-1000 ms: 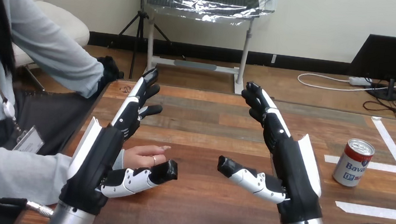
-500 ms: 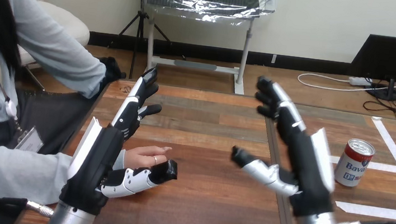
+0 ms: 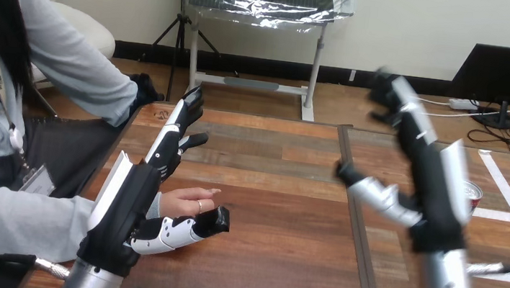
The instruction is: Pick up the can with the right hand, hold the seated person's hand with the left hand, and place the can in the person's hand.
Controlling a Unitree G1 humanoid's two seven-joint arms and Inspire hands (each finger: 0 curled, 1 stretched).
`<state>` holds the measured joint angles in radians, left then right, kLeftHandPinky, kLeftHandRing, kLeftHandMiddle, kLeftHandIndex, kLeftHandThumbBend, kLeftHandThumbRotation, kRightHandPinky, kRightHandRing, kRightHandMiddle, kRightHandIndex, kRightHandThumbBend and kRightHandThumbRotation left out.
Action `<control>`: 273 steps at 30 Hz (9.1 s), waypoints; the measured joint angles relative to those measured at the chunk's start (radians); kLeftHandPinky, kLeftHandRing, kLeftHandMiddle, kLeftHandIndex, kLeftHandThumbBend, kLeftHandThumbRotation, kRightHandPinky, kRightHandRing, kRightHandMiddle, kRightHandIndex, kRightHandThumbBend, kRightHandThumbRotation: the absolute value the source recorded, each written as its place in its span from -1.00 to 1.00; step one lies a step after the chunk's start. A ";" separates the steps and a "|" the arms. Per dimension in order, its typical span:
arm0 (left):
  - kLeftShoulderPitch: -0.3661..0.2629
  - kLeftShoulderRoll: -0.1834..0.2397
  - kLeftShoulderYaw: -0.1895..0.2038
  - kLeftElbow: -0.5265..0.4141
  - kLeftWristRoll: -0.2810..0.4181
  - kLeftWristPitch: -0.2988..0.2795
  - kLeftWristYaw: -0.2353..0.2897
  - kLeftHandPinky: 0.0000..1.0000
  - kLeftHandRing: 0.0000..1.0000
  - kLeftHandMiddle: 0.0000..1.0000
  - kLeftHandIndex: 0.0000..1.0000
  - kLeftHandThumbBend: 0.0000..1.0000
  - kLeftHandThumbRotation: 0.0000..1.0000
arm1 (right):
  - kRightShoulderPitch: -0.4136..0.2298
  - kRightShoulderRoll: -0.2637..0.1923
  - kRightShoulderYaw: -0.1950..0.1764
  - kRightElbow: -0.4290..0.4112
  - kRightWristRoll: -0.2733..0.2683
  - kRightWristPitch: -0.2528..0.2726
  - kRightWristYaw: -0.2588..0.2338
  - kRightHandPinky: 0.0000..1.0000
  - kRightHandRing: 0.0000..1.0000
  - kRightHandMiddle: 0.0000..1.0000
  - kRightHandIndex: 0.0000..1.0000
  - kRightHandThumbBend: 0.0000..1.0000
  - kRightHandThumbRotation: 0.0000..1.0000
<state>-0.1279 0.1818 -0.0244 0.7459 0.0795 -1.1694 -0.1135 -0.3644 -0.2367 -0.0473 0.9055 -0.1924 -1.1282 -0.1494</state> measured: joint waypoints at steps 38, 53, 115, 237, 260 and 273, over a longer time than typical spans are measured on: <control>0.001 0.002 0.004 0.000 -0.036 0.000 -0.029 0.79 0.97 1.00 1.00 1.00 0.34 | -0.103 -0.107 -0.079 0.037 -0.057 0.198 -0.178 0.84 0.75 0.77 0.87 1.00 0.16; 0.002 0.002 0.005 -0.001 -0.035 0.000 -0.031 0.74 0.94 1.00 0.99 1.00 0.33 | -0.157 -0.167 -0.080 0.128 -0.076 0.277 -0.243 0.98 0.85 0.79 0.91 1.00 0.11; 0.023 0.001 0.005 -0.050 -0.035 -0.001 -0.032 0.73 0.93 1.00 0.99 1.00 0.40 | -0.218 -0.190 -0.069 0.378 -0.019 0.609 -0.162 0.54 0.65 0.78 0.89 1.00 0.05; 0.062 0.005 0.006 -0.114 -0.158 -0.021 -0.147 0.64 0.88 0.96 0.92 1.00 0.38 | -0.220 -0.146 -0.032 0.434 -0.014 0.763 -0.039 0.50 0.74 0.81 0.92 1.00 0.12; 0.060 0.007 0.007 -0.113 -0.165 -0.021 -0.160 0.64 0.89 0.98 0.93 1.00 0.38 | -0.220 -0.140 -0.028 0.434 -0.020 0.769 -0.035 0.84 0.99 0.99 1.00 1.00 0.14; 0.059 0.012 0.008 -0.113 -0.170 -0.021 -0.173 0.66 0.90 0.98 0.92 1.00 0.34 | -0.220 -0.140 -0.026 0.434 -0.025 0.782 -0.036 0.92 1.00 1.00 1.00 1.00 0.20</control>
<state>-0.0687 0.1942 -0.0168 0.6325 -0.0906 -1.1904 -0.2868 -0.5848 -0.3766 -0.0733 1.3394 -0.2175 -0.3466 -0.1852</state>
